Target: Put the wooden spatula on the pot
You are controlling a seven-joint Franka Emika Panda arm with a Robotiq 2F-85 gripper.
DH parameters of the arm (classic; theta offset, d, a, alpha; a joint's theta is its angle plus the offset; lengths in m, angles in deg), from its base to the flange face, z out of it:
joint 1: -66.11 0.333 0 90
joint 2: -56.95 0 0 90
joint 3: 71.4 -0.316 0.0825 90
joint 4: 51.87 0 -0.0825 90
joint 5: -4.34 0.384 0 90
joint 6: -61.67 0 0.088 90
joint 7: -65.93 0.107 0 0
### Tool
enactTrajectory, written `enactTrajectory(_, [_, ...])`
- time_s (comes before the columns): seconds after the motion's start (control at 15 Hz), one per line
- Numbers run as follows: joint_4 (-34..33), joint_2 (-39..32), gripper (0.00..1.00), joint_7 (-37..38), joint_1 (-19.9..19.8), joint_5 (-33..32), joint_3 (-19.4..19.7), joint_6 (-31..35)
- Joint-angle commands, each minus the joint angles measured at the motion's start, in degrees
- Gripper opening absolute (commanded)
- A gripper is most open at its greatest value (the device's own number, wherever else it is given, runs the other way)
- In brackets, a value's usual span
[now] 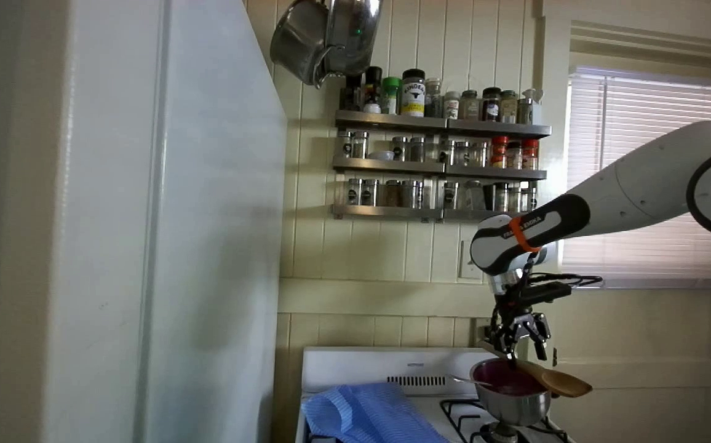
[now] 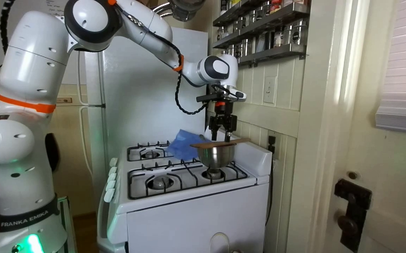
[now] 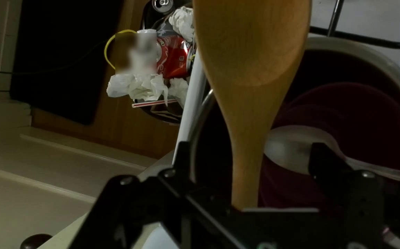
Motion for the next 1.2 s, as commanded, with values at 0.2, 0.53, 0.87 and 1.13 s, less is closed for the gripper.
enactTrajectory(0.2, [4.96,10.61,1.00,2.85,1.59,-0.46,-0.76,0.17])
enactTrajectory(0.53, [12.56,23.36,1.00,17.80,3.20,2.75,-2.54,-1.52])
enactTrajectory(0.87, [24.43,39.09,1.00,34.03,2.11,5.21,-5.17,-6.67])
enactTrajectory(1.13, [35.02,52.61,1.00,29.80,0.71,2.82,-5.25,-5.82])
